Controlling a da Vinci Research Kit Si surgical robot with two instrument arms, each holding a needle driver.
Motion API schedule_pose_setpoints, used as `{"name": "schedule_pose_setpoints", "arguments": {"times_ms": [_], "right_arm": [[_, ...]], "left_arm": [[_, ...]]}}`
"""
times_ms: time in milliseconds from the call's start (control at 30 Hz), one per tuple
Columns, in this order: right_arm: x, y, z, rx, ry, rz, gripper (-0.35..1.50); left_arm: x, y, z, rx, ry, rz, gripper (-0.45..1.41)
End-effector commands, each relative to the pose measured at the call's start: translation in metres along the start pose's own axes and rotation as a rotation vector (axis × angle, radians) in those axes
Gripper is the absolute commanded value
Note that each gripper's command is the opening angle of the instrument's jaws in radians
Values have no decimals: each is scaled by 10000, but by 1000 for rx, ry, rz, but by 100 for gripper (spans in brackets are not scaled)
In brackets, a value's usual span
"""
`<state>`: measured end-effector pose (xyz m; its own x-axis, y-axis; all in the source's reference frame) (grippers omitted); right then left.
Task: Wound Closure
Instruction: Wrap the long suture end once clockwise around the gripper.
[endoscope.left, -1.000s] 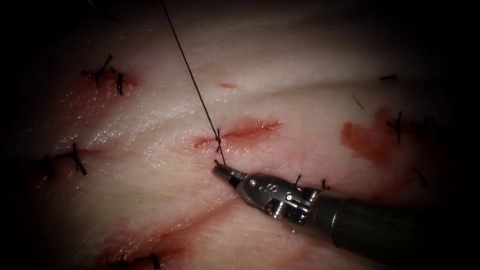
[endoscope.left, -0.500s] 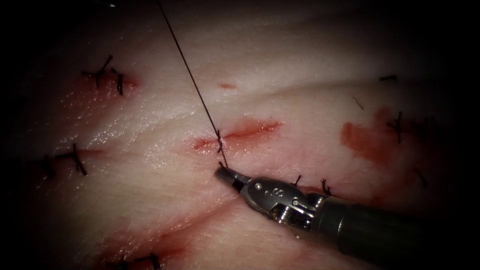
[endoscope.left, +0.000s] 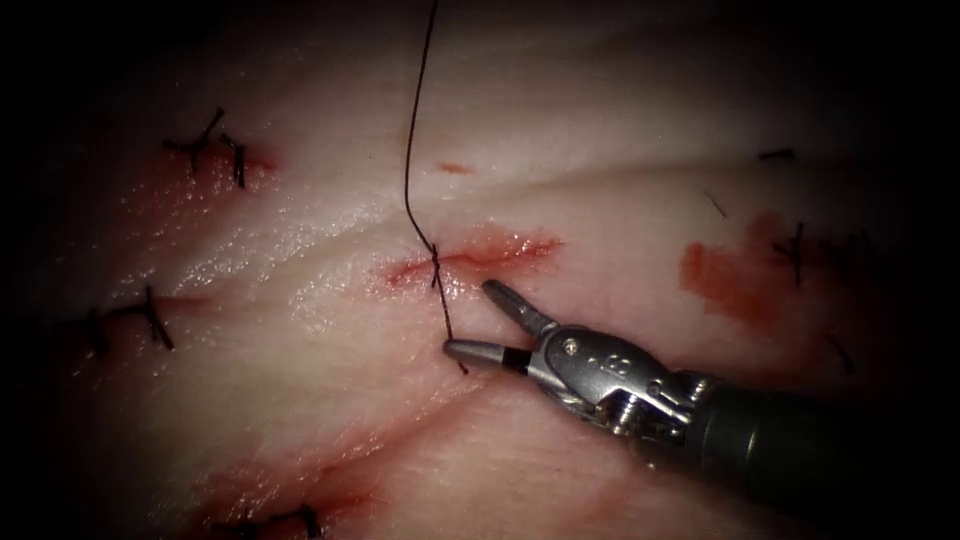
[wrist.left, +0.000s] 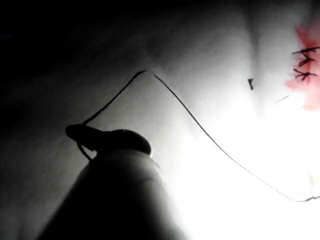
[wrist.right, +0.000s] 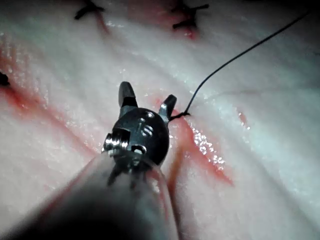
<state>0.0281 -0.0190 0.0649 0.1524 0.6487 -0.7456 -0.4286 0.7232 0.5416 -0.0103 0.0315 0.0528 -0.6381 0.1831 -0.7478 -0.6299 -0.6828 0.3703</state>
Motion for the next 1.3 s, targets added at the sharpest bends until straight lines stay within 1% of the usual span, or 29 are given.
{"name": "schedule_pose_setpoints", "arguments": {"times_ms": [33,67,133,200,267,333,400,433,533,667,833,933,1067,1300], "right_arm": [[13,5,9,9,0,3,66],[17,7,10,13,-1,1,59],[24,11,13,24,-1,7,26],[29,15,18,44,-1,11,4],[33,18,24,73,-5,13,-6],[37,24,34,76,-5,12,-11],[40,33,42,60,-3,12,-30],[42,38,45,55,-3,13,-35],[48,54,54,48,15,20,-35],[64,76,59,47,78,38,-35],[95,91,58,55,141,75,-35],[111,90,57,71,148,93,-35],[129,83,55,99,161,82,-35],[143,69,50,196,174,80,-35]], "left_arm": [[8,12,4,-28,9,-11,-45],[12,31,-5,-66,16,-15,-45],[18,60,-17,-114,31,-10,-45],[22,95,-28,-169,37,10,-45],[24,123,-37,-218,44,28,-45],[23,153,-46,-271,53,46,-45],[18,178,-55,-313,46,68,-45],[15,187,-59,-332,42,77,-45],[4,210,-69,-378,38,104,-45],[-13,232,-80,-422,34,136,-45],[-35,265,-88,-479,-11,185,-45],[-49,287,-86,-503,-52,216,-45],[-69,307,-77,-514,-114,258,-45],[-107,326,-44,-480,-236,388,-45]]}}
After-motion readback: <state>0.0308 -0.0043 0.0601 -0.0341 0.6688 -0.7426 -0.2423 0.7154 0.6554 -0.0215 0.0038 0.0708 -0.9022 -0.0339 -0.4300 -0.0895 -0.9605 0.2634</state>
